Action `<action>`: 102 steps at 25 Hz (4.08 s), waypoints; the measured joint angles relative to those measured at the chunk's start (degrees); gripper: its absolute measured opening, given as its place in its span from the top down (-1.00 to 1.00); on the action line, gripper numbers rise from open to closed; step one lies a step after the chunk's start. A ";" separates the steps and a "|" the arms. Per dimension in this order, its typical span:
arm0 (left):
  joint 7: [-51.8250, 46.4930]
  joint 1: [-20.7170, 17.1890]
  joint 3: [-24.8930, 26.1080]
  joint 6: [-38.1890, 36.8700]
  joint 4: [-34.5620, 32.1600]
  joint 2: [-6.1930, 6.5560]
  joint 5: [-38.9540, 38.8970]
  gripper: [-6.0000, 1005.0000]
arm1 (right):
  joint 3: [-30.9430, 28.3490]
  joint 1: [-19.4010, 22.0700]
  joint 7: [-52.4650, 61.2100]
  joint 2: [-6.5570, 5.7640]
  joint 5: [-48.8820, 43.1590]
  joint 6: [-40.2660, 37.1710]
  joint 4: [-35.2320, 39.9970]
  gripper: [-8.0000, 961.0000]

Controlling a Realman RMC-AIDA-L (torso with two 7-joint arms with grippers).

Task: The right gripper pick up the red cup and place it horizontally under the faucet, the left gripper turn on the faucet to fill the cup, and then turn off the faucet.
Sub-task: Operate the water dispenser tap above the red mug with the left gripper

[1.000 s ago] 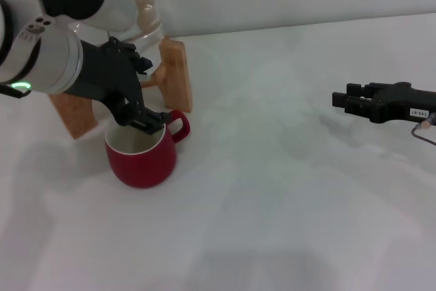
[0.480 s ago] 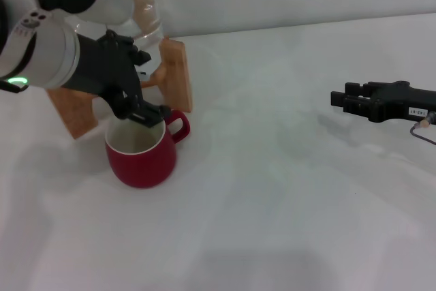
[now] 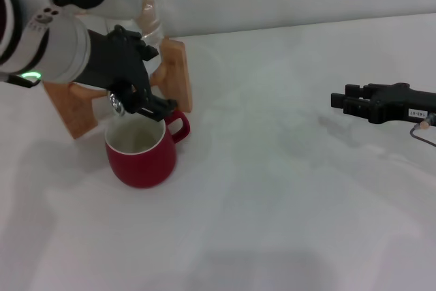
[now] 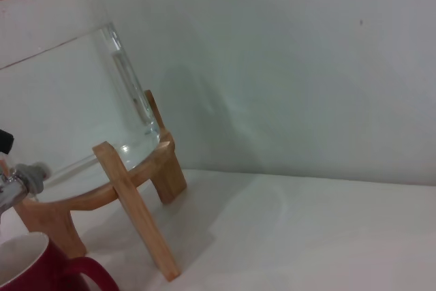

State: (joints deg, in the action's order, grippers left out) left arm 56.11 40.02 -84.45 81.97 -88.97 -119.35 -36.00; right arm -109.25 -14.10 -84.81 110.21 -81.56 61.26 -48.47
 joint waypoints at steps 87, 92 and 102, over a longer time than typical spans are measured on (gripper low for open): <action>-4.25 -2.71 -4.51 6.27 -9.97 -0.09 1.24 -0.75 | -0.51 -0.78 0.18 -0.90 0.00 -0.26 1.53 0.08; -4.82 -3.75 -4.65 6.40 -10.31 -0.09 1.24 -0.75 | -0.53 -0.89 0.18 -0.93 0.00 -0.28 1.73 0.08; -4.86 -5.97 -5.87 6.04 -10.78 -0.10 1.07 -0.75 | -0.52 -0.95 0.18 -1.07 0.00 -0.28 1.73 0.08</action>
State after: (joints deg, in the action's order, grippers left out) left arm 51.25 34.05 -90.32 88.01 -99.75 -119.45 -34.93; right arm -109.77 -15.05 -84.63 109.14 -81.56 60.98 -46.74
